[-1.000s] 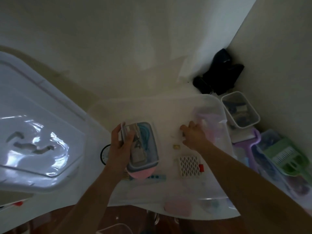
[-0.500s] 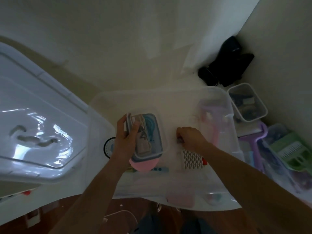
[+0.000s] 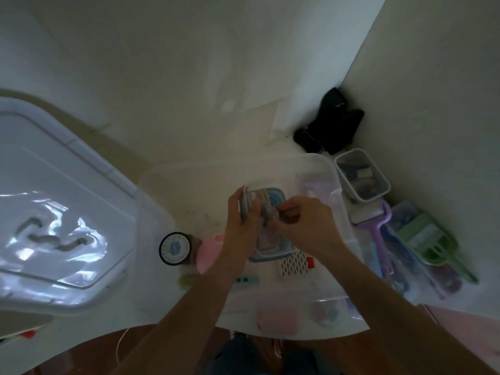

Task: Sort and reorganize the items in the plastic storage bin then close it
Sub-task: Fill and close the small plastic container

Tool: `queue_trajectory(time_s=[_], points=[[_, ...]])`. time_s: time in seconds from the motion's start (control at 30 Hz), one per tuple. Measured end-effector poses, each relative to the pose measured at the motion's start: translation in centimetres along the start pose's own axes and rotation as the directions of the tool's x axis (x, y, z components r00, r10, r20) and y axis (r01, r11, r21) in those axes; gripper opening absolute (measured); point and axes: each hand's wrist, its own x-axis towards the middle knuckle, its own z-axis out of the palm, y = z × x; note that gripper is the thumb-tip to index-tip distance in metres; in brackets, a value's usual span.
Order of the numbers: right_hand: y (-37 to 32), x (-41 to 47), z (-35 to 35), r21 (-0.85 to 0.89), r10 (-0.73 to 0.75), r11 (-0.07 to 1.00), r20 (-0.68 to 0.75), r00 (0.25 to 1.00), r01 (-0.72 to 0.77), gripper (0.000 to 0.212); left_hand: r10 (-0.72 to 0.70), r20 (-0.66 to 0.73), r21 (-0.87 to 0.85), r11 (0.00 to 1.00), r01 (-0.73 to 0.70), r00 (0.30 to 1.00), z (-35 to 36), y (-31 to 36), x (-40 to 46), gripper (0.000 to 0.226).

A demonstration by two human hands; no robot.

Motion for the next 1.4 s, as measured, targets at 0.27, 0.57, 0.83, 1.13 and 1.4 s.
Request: queue_trajectory(time_s=[0.27,0.57,0.83,1.13,1.4], points=[[2.3,-0.9,-3.1,0.128,-0.023,0.991,-0.188,0.982,0.048,0.010,-0.010,0.024,-0.031,0.999,0.011,1.000,-0.3,0.6,-1.3,0.034],[2.5,-3.6,0.3,0.251,-0.122,0.960,-0.033,0.992,0.127,0.092,-0.007,-0.018,0.017,1.000,0.008,1.000,-0.9,1.3,-4.1,0.043],[3.3,-5.2,1.5,0.053,-0.248,0.966,-0.106,0.963,0.255,0.047,-0.013,-0.058,0.048,0.999,0.016,0.998,-0.2,0.9,-6.9,0.037],[3.2,-6.5,1.4,-0.122,-0.195,0.977,-0.185,0.963,0.175,0.028,-0.048,-0.042,0.081,0.995,0.051,0.998,-0.1,1.9,-7.9,0.040],[1.7,-4.8,-0.9,0.762,0.177,0.544,0.305,0.936,-0.352,0.037,-0.066,-0.050,0.004,0.998,0.067,0.997,-2.2,5.3,-6.9,0.029]])
